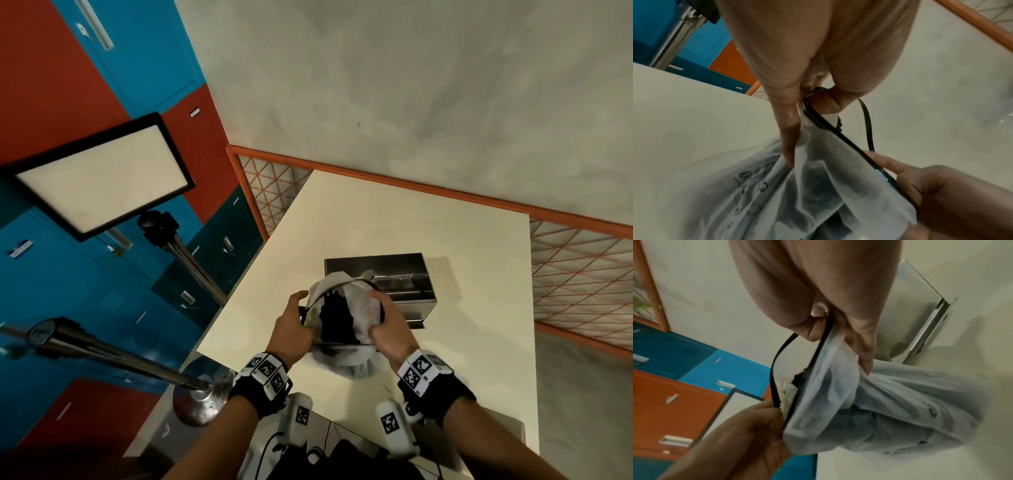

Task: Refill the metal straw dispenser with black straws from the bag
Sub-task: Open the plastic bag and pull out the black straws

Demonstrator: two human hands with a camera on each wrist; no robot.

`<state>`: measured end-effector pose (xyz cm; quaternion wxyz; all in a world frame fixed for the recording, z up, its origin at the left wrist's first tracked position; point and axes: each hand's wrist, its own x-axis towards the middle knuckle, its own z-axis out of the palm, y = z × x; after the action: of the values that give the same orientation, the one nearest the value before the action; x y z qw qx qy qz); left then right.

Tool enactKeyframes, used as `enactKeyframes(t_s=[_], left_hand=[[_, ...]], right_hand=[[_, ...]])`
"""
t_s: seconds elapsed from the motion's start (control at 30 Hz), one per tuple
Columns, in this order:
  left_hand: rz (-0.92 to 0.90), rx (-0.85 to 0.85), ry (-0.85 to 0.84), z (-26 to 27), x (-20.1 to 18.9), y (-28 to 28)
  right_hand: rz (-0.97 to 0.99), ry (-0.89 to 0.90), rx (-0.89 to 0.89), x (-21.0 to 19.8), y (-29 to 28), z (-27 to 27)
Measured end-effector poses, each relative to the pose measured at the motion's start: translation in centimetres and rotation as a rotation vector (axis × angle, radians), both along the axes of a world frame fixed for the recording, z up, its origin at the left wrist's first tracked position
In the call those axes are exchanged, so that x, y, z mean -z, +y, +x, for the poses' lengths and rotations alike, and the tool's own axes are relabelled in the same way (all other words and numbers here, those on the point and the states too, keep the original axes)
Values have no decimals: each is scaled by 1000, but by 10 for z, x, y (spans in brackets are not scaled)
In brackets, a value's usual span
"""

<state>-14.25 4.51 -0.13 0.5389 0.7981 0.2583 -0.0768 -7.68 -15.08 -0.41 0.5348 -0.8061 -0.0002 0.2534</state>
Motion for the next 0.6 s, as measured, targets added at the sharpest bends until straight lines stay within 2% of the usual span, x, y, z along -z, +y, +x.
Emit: enactKeyframes(t_s=[0.13,0.23,0.37,0.5,0.6], left_hand=[[-93,-4,48,-3,19,2],[-129,66,44,-5,21,-6],[-244,116,26,-4,9,-24],[-412,18,51,3,4,-35],[-379,42,76,9,7,-37]], right_hand=[[-143,7,-58,2,-5,-3],[-184,-13,-105,3,-6,-2],[-89,34,-93,6,-5,2],[2,51,-8,3,-2,2],[9,0,-38,1,0,1]])
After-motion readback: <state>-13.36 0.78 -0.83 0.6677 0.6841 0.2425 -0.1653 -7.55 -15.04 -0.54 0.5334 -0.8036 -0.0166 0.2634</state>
